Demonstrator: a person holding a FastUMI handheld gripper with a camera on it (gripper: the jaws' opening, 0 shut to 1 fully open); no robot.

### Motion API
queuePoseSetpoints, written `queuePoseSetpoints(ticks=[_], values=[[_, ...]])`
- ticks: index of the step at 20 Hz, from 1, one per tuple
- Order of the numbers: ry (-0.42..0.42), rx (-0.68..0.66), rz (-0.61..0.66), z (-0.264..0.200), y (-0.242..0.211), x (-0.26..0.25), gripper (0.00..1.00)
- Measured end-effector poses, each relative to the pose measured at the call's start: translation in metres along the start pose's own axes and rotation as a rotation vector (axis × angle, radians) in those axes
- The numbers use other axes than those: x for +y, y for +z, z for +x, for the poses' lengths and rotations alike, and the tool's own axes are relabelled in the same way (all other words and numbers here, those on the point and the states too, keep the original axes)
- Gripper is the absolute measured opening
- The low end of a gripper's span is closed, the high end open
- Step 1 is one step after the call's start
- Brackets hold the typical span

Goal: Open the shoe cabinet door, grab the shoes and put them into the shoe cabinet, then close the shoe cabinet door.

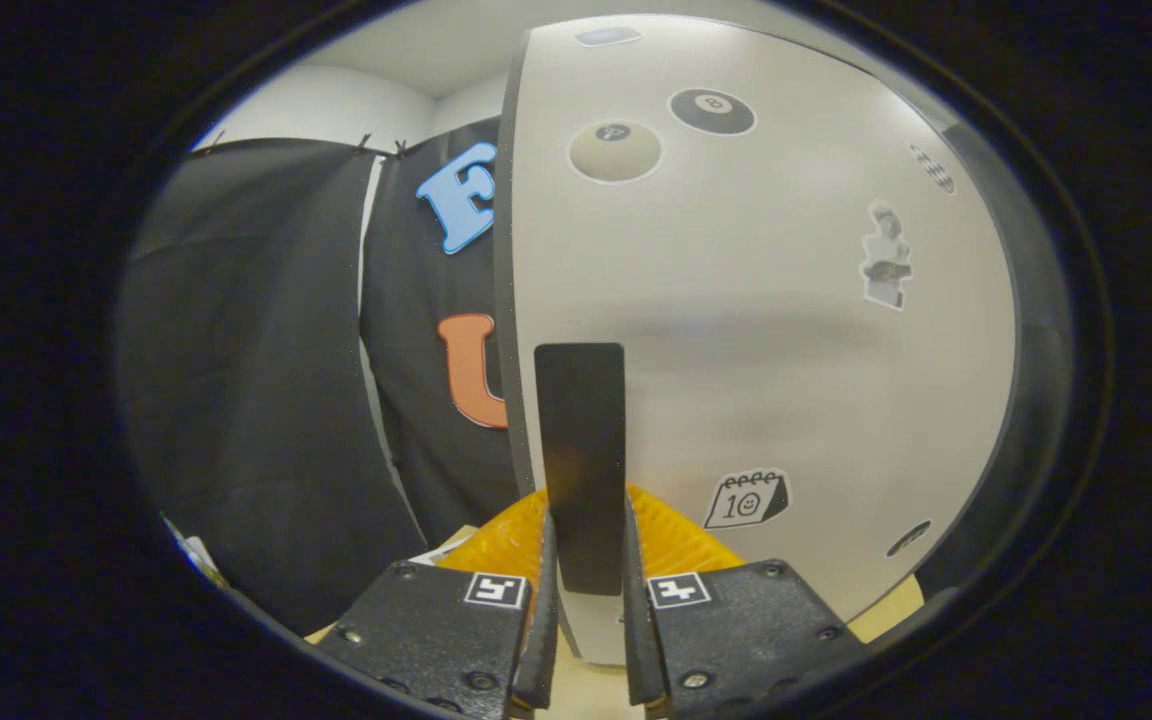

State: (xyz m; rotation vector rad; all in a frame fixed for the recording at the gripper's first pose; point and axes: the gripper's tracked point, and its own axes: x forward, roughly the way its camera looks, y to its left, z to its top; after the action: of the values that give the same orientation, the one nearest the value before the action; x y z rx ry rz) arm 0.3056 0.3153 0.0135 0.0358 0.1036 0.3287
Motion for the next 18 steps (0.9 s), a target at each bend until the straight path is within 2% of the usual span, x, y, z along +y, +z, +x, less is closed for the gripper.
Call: queuePoseSetpoints(ticks=[5, 10, 18], values=[[0.085, 0.018, -0.014, -0.037, -0.003, 0.009, 0.29], [0.119, 0.032, -0.028, -0.067, -0.008, 0.0, 0.28], [0.082, 0.034, 0.009, -0.118, -0.011, -0.019, 0.27]])
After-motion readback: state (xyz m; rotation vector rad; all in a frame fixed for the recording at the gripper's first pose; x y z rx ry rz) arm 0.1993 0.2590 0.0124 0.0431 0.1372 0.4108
